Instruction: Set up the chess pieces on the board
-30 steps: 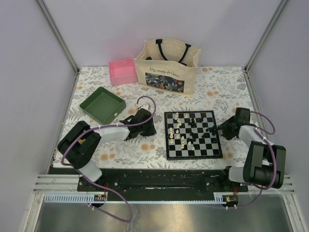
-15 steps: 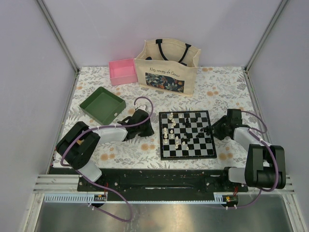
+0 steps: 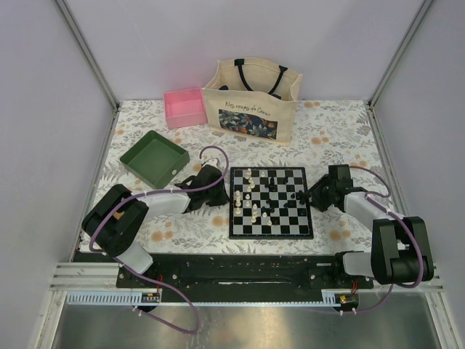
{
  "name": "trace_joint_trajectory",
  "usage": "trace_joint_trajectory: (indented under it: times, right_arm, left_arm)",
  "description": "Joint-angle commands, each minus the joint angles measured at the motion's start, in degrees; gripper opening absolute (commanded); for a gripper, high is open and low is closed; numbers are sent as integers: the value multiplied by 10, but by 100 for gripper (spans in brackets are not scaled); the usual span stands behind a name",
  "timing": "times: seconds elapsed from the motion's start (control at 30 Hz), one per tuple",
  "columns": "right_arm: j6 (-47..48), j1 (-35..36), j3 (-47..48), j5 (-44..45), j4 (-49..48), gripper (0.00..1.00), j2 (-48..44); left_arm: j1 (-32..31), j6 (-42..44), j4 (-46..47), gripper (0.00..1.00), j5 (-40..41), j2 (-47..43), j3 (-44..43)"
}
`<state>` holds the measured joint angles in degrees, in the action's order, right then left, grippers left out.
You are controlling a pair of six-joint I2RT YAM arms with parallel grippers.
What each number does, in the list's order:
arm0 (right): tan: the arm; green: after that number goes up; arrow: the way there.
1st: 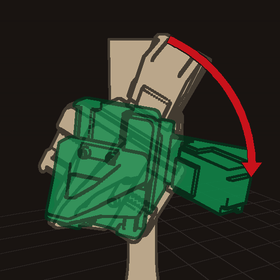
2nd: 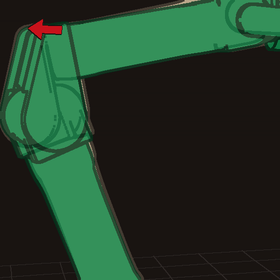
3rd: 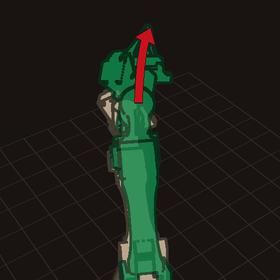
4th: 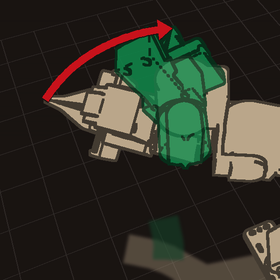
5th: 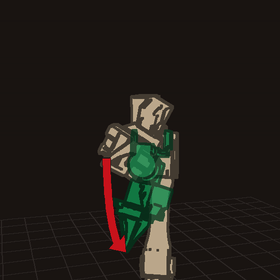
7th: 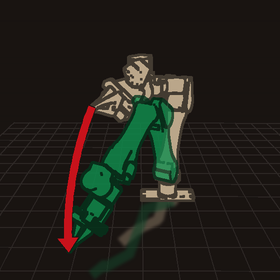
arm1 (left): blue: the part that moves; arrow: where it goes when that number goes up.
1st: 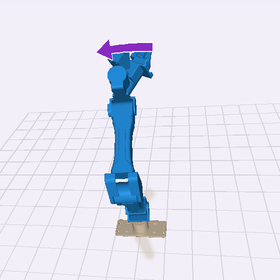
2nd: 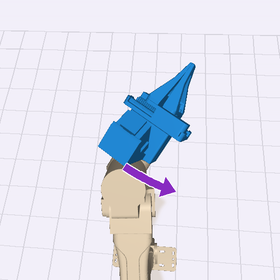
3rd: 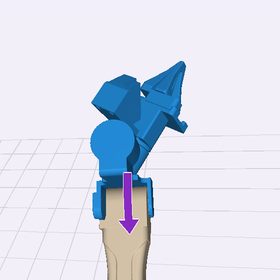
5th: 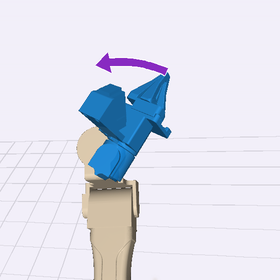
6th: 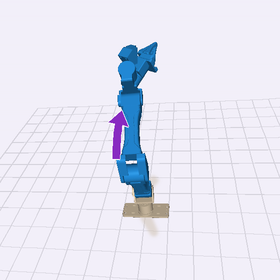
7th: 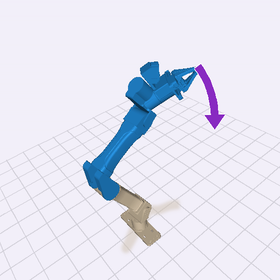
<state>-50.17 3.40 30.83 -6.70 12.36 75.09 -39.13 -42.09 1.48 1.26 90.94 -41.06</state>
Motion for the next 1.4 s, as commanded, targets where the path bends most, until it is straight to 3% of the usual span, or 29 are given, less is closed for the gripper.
trace_joint_trajectory:
  times: [0.0, 0.17, 0.4, 0.47, 0.6, 0.67, 0.7, 0.8, 1.03, 1.17, 1.23, 1.27, 1.37]
  right_arm:
    - [-23, 28, 6, 7, 2, 51, 14]
    - [23, 27, 38, 52, 43, 53, 3]
    - [143, 21, 145, 182, 160, 64, -42]
    - [189, 20, 162, 176, 162, 67, -74]
    - [269, 20, 176, 82, 145, 76, -136]
    - [291, 20, 172, -18, 132, 82, -158]
    - [299, 20, 174, -70, 129, 82, -159]
    - [306, 28, 184, -153, 146, 84, -147]
    - [321, 75, 194, -142, 173, 84, -131]
    - [324, 120, 224, -94, 194, 88, -119]
    - [324, 145, 251, -38, 216, 89, -100]
    - [321, 154, 264, -9, 225, 98, -84]
    - [313, 159, 299, 14, 235, 99, -62]
  left_arm:
    - [4, -5, 10, 22, 21, -37, 14]
    - [17, -8, -6, 23, 50, -80, 39]
    - [27, 16, -76, 34, 121, -189, 51]
    - [28, 30, -110, 47, 145, -236, 48]
    - [27, 55, -178, 63, 185, -340, 40]
    - [29, 64, -218, 90, 207, -391, 33]
    - [29, 66, -244, 99, 218, -415, 28]
    - [29, 68, -319, 99, 245, -476, -3]
    - [29, 89, -482, 99, 260, -503, -92]
    - [29, 91, -561, 99, 316, -486, -117]
    - [30, 103, -560, 99, 335, -487, -105]
    - [30, 108, -560, 99, 340, -487, -102]
    - [30, 114, -540, 99, 341, -492, -91]
